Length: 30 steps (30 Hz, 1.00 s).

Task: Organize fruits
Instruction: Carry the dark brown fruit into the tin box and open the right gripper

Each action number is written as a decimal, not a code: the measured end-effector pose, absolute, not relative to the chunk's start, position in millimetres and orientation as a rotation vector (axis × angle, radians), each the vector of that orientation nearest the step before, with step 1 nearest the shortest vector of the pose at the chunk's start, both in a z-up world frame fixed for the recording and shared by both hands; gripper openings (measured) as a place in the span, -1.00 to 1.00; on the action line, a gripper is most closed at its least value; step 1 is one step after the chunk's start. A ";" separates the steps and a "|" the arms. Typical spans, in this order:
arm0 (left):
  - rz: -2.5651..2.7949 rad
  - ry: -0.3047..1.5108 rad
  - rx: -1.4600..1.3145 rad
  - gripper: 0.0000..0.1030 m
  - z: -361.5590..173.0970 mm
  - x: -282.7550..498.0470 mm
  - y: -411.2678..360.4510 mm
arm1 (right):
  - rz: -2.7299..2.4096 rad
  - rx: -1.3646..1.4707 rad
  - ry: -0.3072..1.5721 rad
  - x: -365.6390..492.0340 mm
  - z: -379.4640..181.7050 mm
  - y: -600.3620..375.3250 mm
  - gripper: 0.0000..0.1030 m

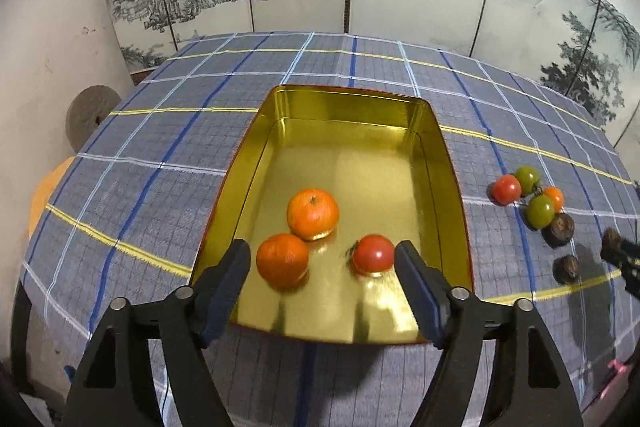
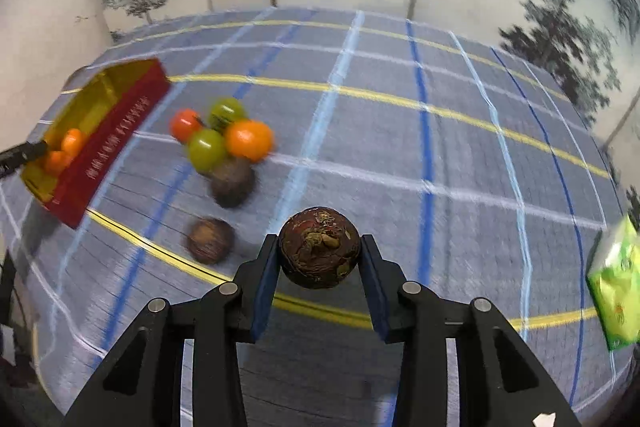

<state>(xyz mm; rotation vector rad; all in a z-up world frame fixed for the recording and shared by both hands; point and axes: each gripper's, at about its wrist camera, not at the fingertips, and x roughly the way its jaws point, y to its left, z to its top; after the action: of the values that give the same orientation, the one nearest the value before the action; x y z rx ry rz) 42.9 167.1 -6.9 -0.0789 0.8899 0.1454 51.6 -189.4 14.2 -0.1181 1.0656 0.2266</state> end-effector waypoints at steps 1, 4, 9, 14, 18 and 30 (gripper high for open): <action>0.142 0.885 -0.076 0.47 -5.8 38.8 166.8 | 0.243 -0.123 1.058 52.4 17.4 -182.3 -0.29; 0.143 0.866 -0.088 0.48 0.0 26.3 170.5 | 0.321 -0.129 1.031 54.3 27.9 -151.3 -0.29; 0.201 0.843 -0.114 0.64 8.4 8.7 191.1 | 0.454 -0.138 1.009 57.7 38.2 -97.7 -0.29; 0.256 0.838 -0.154 0.69 14.1 -8.7 217.2 | 0.578 -0.177 0.995 59.2 44.5 -42.7 -0.29; 0.325 0.839 -0.179 0.69 12.3 -19.4 240.5 | 0.661 -0.222 0.989 60.4 46.5 1.7 -0.29; 0.405 0.865 -0.227 0.69 -2.6 -34.1 272.6 | 0.744 -0.313 1.046 62.5 27.4 65.9 -0.29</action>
<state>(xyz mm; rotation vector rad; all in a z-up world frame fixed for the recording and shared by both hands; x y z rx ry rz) -34.1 272.6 -2.6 -0.2266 0.8648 0.4050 62.5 65.9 27.4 -0.3134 1.0460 0.7437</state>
